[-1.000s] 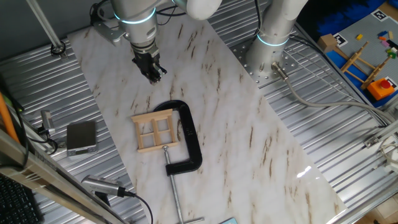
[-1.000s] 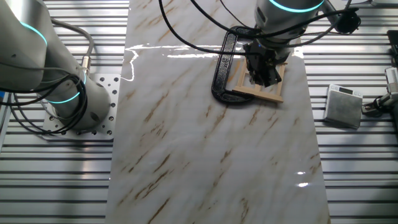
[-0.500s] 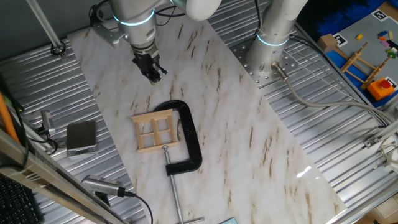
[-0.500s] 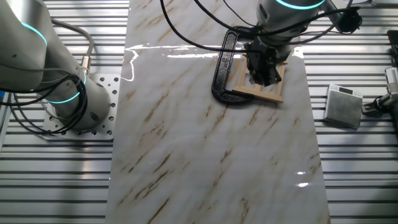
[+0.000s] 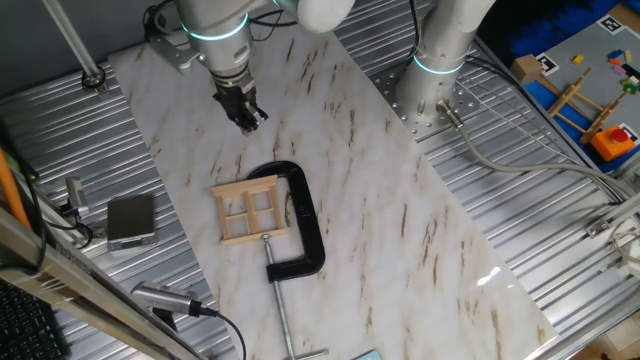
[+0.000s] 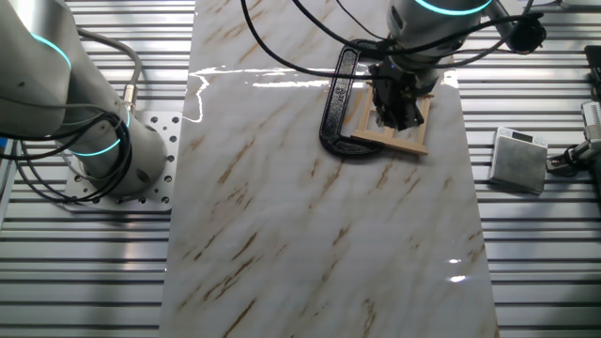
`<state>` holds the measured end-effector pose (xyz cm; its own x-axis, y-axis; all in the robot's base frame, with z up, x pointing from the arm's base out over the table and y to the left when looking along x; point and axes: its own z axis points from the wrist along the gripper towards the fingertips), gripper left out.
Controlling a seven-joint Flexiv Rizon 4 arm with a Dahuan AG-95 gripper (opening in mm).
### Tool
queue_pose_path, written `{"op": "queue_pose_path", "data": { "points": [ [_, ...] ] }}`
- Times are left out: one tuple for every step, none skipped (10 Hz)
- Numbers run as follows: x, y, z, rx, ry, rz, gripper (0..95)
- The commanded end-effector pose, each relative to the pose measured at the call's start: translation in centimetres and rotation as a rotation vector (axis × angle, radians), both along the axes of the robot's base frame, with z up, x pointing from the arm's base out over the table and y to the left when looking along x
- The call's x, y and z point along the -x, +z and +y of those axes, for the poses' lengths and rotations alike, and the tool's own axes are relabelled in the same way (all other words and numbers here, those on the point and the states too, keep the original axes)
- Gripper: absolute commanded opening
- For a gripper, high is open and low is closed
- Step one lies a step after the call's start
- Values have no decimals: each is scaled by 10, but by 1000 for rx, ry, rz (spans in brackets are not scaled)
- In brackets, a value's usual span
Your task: Close a sliding window
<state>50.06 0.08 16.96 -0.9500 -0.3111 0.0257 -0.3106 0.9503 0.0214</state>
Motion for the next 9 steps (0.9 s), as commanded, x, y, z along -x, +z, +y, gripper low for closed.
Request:
{"op": "queue_pose_path", "data": {
  "points": [
    [-17,-7,20,-21,-51,4,0],
    [-26,-10,34,-20,-70,6,0],
    [-31,-12,44,-19,-81,6,0],
    [-46,-21,72,-21,-107,4,0],
    [-54,-29,90,-21,-116,2,0],
    [-61,-38,106,-21,-131,-2,0],
    [-65,-44,117,-21,-143,-3,0],
    [-69,-53,134,-20,-163,-7,0],
    [-70,-57,141,-19,-170,-7,0]
  ]
}}
